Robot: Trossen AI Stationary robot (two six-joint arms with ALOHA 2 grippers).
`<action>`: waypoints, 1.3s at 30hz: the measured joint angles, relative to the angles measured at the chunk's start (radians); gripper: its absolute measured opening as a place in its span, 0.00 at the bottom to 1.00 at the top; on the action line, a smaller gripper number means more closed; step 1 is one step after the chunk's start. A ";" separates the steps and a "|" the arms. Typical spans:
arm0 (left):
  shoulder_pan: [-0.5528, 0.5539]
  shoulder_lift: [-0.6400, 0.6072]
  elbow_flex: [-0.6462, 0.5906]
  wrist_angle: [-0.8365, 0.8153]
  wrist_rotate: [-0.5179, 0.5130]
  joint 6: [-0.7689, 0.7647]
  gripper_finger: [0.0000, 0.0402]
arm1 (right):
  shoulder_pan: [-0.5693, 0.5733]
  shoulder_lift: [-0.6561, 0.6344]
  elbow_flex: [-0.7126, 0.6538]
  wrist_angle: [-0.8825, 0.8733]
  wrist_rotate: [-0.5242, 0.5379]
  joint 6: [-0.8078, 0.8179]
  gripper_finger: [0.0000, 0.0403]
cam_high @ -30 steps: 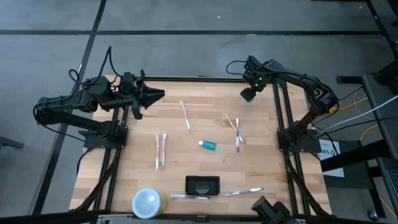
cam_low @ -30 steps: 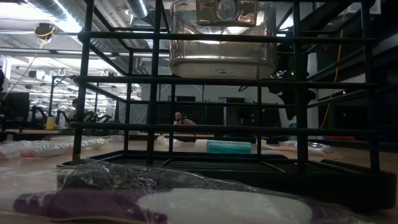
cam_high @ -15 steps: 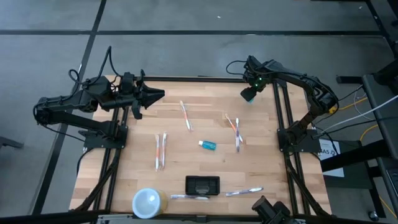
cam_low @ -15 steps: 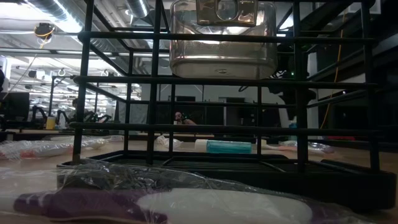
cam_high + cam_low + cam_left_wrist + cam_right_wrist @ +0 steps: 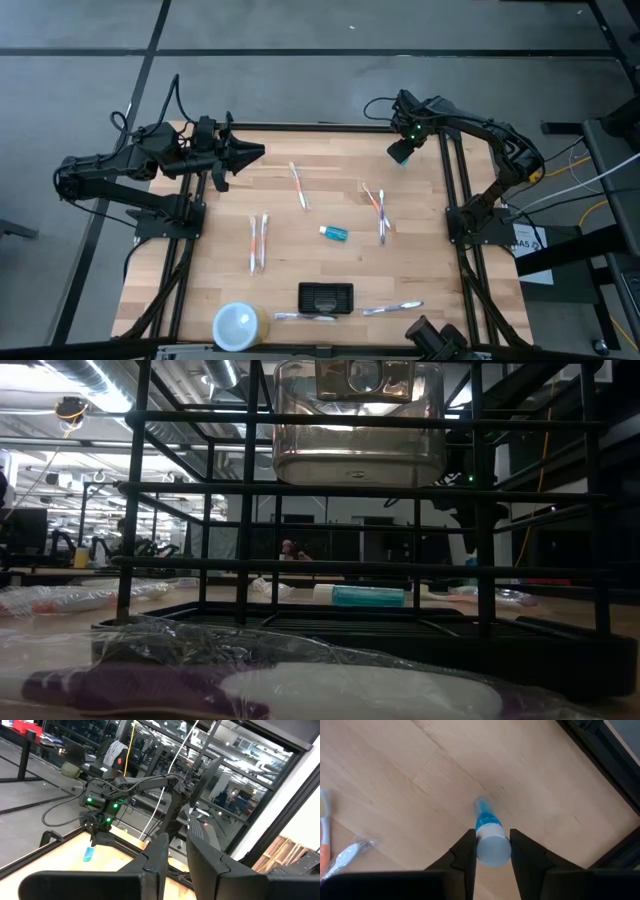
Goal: Pick & Place toothbrushing station
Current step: Put the mouthwash into the mesh organizer
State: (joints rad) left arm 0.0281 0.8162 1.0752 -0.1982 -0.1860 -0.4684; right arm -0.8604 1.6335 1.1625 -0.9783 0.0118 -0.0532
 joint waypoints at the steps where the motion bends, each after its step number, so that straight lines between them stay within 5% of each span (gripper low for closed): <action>1: 0.000 0.000 0.000 0.000 0.000 0.002 0.16 | 0.002 -0.002 0.000 -0.002 -0.009 0.008 0.24; 14: 0.000 0.000 0.000 -0.049 -0.003 0.038 0.16 | 0.190 -0.266 -0.001 -0.040 -0.223 0.231 0.23; 24: 0.000 0.000 0.000 -0.196 -0.051 0.041 0.16 | 0.721 -0.456 0.004 0.012 -0.271 0.725 0.23; 30: 0.000 0.000 0.000 -0.292 -0.087 0.028 0.16 | 1.016 -0.379 0.154 0.103 -0.131 0.958 0.23; 39: 0.000 0.000 0.000 -0.421 -0.169 -0.016 0.16 | 1.190 -0.035 0.478 -0.034 -0.110 0.965 0.23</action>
State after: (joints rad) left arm 0.0280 0.8162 1.0752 -0.6196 -0.3550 -0.4840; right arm 0.3300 1.5985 1.6403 -1.0121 -0.0977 0.9118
